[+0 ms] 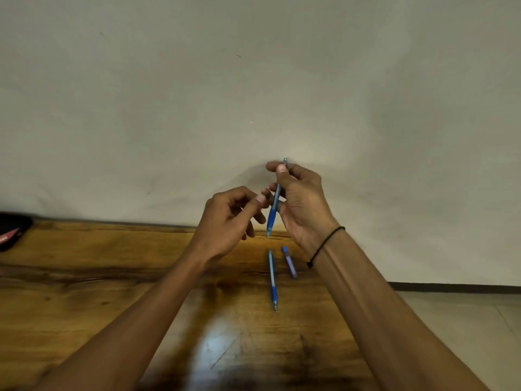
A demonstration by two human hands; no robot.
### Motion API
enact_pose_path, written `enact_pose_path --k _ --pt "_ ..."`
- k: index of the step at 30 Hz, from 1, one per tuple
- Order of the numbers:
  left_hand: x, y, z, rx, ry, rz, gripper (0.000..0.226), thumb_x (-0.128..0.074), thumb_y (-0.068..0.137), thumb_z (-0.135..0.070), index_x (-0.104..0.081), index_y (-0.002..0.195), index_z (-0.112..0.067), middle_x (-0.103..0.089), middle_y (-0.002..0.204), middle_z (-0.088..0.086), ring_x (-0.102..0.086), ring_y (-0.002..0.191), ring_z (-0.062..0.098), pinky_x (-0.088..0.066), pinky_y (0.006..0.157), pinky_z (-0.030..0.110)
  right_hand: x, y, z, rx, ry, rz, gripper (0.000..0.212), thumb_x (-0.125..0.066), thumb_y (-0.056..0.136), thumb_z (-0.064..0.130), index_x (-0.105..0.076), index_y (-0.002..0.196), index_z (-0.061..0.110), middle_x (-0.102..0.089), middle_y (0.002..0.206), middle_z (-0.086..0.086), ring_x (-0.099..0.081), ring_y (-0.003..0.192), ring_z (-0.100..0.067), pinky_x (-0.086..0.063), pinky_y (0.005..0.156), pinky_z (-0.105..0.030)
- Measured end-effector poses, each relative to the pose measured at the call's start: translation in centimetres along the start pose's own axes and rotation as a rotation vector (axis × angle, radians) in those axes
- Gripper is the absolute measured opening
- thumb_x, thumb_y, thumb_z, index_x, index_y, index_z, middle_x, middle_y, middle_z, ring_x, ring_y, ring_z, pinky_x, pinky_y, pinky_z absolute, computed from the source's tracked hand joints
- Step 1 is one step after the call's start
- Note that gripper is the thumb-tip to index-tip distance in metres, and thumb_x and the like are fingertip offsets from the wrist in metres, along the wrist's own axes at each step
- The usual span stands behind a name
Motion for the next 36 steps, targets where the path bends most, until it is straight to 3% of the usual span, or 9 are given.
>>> enact_pose_path --k 4,7,11,14,17,23,29,33,36 --pt "-0.8 0.1 0.6 0.067 0.063 0.107 0.016 -0.072 0.099 -0.030 -0.080 0.099 -0.017 -0.079 0.077 -0.005 -0.072 0.059 0.012 -0.053 0.052 0.019 0.0 0.1 -1.8 0.003 -0.093 -0.092 0.015 -0.066 0.102 0.013 -0.076 0.108 0.004 -0.071 0.112 -0.015 -0.062 0.075 -0.016 -0.059 0.059 -0.025" --pt "-1.1 0.0 1.1 0.152 0.074 0.153 0.020 -0.074 0.097 -0.034 -0.082 0.094 -0.015 -0.080 0.075 -0.004 -0.075 0.062 0.012 -0.054 0.054 0.018 0.4 0.1 -2.9 -0.011 -0.124 -0.153 0.011 -0.073 0.097 0.013 -0.076 0.103 0.005 -0.073 0.105 -0.014 -0.059 0.067 -0.015 -0.053 0.047 -0.022" --pt "-0.9 -0.1 2.3 0.245 0.104 0.179 0.016 -0.076 0.097 -0.027 -0.081 0.090 -0.013 -0.080 0.073 -0.001 -0.078 0.065 0.014 -0.058 0.057 0.018 1.4 0.3 -4.1 0.069 -0.354 -0.194 0.012 -0.085 0.088 0.019 -0.074 0.088 0.013 -0.075 0.095 -0.008 -0.070 0.087 -0.022 -0.058 0.065 -0.034" --pt "-0.9 -0.5 3.6 0.280 0.241 0.219 0.012 -0.076 0.096 -0.020 -0.080 0.087 -0.015 -0.079 0.070 -0.004 -0.078 0.064 0.011 -0.060 0.057 0.018 1.9 0.5 -4.9 0.069 -0.656 -0.122 0.016 -0.089 0.084 0.021 -0.075 0.086 0.013 -0.078 0.089 -0.008 -0.077 0.082 -0.025 -0.064 0.079 -0.046" --pt "-1.5 -1.2 4.9 0.332 0.362 0.323 0.014 -0.079 0.094 -0.023 -0.081 0.081 -0.017 -0.079 0.068 -0.006 -0.078 0.063 0.010 -0.060 0.057 0.021 2.1 0.6 -6.6 0.032 -0.849 -0.043 0.016 -0.088 0.084 0.021 -0.079 0.084 0.008 -0.079 0.080 -0.010 -0.078 0.072 -0.023 -0.066 0.076 -0.046" --pt "-1.7 -1.5 7.4 0.354 0.653 0.472 0.029 -0.072 0.096 -0.033 -0.079 0.073 -0.016 -0.077 0.065 0.001 -0.075 0.061 0.017 -0.060 0.059 0.034 1.8 0.7 -10.5 0.045 -1.081 -0.014 0.020 -0.086 0.081 0.024 -0.075 0.085 0.008 -0.075 0.086 -0.009 -0.074 0.085 -0.029 -0.064 0.073 -0.045" --pt "0.1 -0.9 8.1 0.258 1.009 0.384 0.025 -0.067 0.092 -0.050 -0.075 0.095 -0.026 -0.074 0.097 -0.001 -0.067 0.085 0.022 -0.052 0.070 0.033 1.3 0.9 -13.3 0.081 -1.228 0.015 0.021 -0.079 0.086 0.022 -0.064 0.088 0.007 -0.071 0.093 -0.014 -0.067 0.092 -0.034 -0.046 0.069 -0.038" --pt "0.0 -1.1 8.3 0.248 1.043 0.367 0.021 -0.066 0.092 -0.048 -0.070 0.095 -0.027 -0.070 0.099 -0.001 -0.055 0.077 0.017 -0.039 0.061 0.031 1.2 0.6 -14.1 0.126 -1.319 0.047 0.022 -0.073 0.091 0.022 -0.057 0.080 0.011 -0.072 0.094 -0.019 -0.067 0.094 -0.039 -0.040 0.069 -0.035" --pt "0.1 -1.0 8.5 0.225 1.052 0.353 0.023 -0.064 0.093 -0.046 -0.070 0.101 -0.026 -0.069 0.103 0.001 -0.057 0.083 0.021 -0.042 0.067 0.033 0.8 0.4 -14.1 0.165 -1.386 0.073 0.022 -0.072 0.092 0.019 -0.053 0.083 0.012 -0.072 0.097 -0.018 -0.068 0.096 -0.037 -0.043 0.070 -0.037"
Point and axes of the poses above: each hand's wrist, its own y-axis towards the middle knuckle, its own x-axis out of the back of the hand, z = x × y, the point moved 5 cm from there along y, towards the middle knuckle
